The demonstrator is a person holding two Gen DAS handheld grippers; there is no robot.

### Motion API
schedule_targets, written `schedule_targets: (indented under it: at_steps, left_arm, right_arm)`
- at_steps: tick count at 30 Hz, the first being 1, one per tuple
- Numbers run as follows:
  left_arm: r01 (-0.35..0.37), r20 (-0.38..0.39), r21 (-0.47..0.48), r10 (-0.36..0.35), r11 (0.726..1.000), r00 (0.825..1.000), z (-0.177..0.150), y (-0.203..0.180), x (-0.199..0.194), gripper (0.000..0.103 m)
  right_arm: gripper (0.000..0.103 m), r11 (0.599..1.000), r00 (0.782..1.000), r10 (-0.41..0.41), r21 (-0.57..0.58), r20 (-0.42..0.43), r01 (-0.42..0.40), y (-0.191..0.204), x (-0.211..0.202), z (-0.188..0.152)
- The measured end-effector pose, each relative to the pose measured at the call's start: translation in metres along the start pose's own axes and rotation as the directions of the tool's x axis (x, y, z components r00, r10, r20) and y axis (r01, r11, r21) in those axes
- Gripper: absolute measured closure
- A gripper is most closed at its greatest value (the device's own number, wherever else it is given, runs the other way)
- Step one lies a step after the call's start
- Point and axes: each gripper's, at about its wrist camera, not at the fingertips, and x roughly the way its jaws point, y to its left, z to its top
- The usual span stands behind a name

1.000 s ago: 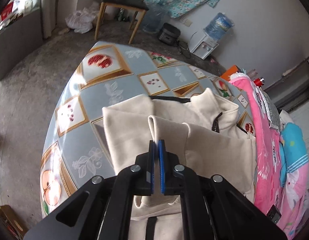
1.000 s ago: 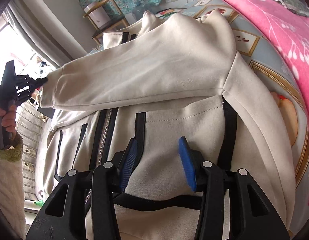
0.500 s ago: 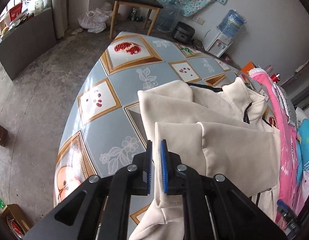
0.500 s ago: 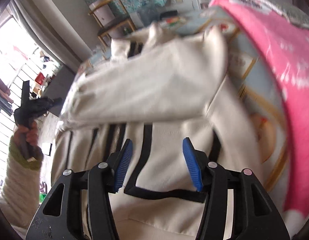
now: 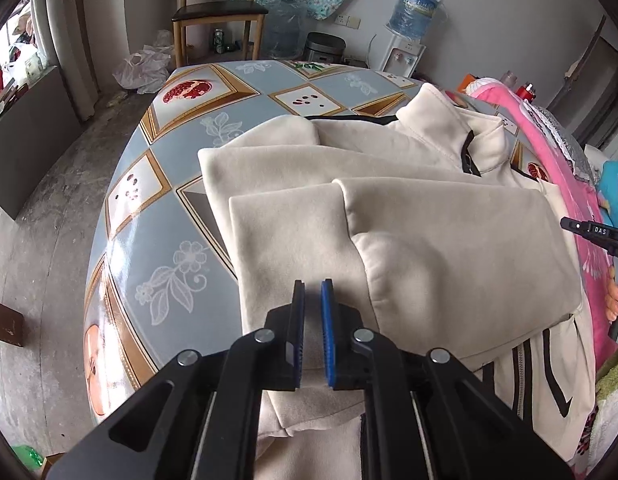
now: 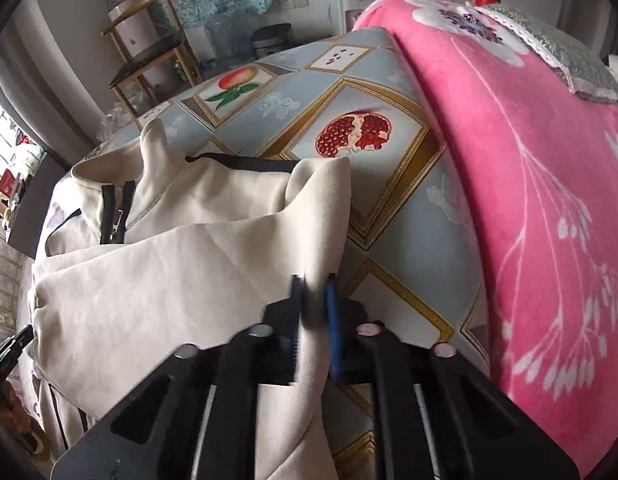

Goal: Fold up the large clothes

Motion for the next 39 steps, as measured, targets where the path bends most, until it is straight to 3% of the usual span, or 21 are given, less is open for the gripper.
schedule_targets:
  at_steps: [3,9,11,13,16,20,25,28,33,36,39]
  left_arm:
    - [-0.002,0.006,-0.001,0.002,1.000,1.000,-0.002,0.002,0.000,0.095]
    - [-0.016,0.011,0.035,0.016,0.999,1.000,-0.003,-0.002,-0.001,0.095]
    - [-0.024,0.014,0.039,0.024,0.999,1.000,-0.004,-0.002,-0.004,0.095]
    - [-0.023,0.017,0.029,0.023,0.999,1.000,-0.006,0.001,-0.010,0.095]
    - [-0.020,0.035,0.025,0.019,0.999,0.999,-0.013,0.006,-0.026,0.082]
    - [-0.036,0.050,0.030,0.034,0.999,0.998,-0.036,0.015,-0.055,0.060]
    - [-0.011,0.024,0.020,0.010,1.000,1.000,-0.088,0.027,-0.088,0.048]
    - [0.024,-0.007,0.013,-0.024,1.000,1.000,-0.125,0.032,-0.103,0.047]
    - [0.144,-0.071,-0.035,-0.146,0.989,0.987,-0.184,0.032,-0.118,0.047]
    - [0.129,-0.079,-0.051,-0.132,0.990,0.988,-0.210,0.028,-0.119,0.047]
    - [0.149,-0.077,-0.126,-0.159,0.981,0.984,-0.226,0.030,-0.117,0.058]
  right_arm:
    - [0.098,1.000,0.998,-0.009,0.026,0.068,0.007,-0.006,-0.012,-0.005]
    - [0.096,0.994,0.993,-0.104,0.044,0.052,0.102,-0.019,0.002,-0.013]
    - [0.080,0.989,0.987,-0.146,0.025,0.065,0.145,-0.013,-0.009,-0.013]
    - [0.075,0.988,0.983,-0.154,0.024,0.097,0.152,-0.014,-0.028,-0.015]
    - [0.054,0.992,0.984,-0.123,0.026,0.128,0.121,-0.016,-0.069,-0.032]
    - [0.032,0.999,0.990,-0.047,0.024,0.132,0.044,-0.017,-0.124,-0.082]
    - [0.027,0.991,0.995,0.070,0.111,0.069,-0.077,-0.019,-0.159,-0.167]
    - [0.027,0.984,0.997,0.068,0.165,0.043,-0.074,-0.022,-0.168,-0.213]
    - [0.027,0.967,0.998,0.059,0.248,-0.009,-0.055,-0.028,-0.169,-0.278]
    - [0.027,0.957,0.997,0.078,0.284,-0.027,-0.067,-0.031,-0.166,-0.303]
    - [0.032,0.960,0.996,0.071,0.275,-0.044,-0.057,-0.025,-0.162,-0.317]
